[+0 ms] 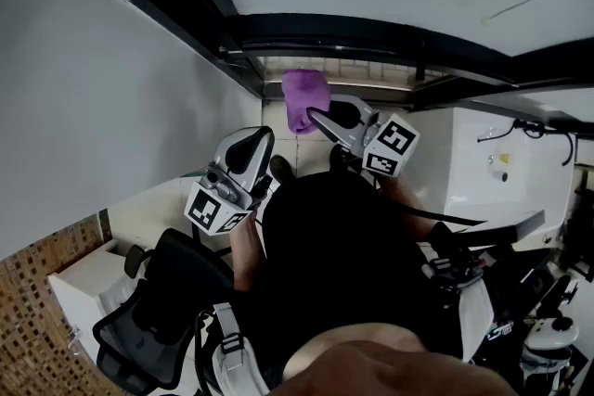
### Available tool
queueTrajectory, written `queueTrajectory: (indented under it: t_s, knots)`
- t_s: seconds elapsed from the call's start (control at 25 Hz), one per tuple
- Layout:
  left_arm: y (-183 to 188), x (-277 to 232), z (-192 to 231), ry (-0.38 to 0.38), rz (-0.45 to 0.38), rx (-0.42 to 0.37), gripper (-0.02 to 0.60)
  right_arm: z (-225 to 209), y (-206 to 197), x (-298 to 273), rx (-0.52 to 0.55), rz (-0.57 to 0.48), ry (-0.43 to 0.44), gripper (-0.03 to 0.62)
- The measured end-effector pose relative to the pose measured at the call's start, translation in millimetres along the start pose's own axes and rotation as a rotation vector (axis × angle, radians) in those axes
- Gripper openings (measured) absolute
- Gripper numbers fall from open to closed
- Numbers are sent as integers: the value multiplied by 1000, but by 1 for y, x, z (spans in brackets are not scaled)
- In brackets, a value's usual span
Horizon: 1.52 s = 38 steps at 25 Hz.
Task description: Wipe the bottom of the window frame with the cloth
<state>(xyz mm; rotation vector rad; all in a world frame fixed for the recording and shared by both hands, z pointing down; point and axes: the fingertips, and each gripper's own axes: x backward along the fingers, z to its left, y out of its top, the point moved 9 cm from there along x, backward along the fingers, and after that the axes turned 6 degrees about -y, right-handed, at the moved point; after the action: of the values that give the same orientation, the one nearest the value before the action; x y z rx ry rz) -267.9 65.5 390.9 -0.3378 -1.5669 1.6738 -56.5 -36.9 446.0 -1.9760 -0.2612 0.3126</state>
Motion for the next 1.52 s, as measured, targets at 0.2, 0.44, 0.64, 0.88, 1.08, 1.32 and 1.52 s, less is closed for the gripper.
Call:
queueTrajectory:
  t_s: [0.2, 0.44, 0.64, 0.88, 1.08, 1.32, 1.52]
  knots:
    - [-5, 7, 7, 14, 21, -1, 0, -4, -10, -7, 16, 49, -28, 66]
    - [-8, 19, 12, 12, 15, 12, 0, -5, -8, -18, 109, 103, -59, 66]
    - [1, 39, 14, 4, -3, 0, 0, -5, 19, -71, 344, 144, -126, 66]
    - [8, 53, 13, 17, -16, -12, 0, -51, 56, -179, 615, 354, -378, 66]
    - [21, 64, 9, 40, -23, -32, 0, -57, 43, -259, 855, 562, -385, 66]
    - [16, 52, 4, 27, -3, -26, 0, -75, 42, -212, 914, 617, -403, 64]
    - [9, 23, 4, -35, 22, -19, 0, -134, 49, -96, 1003, 813, -609, 63]
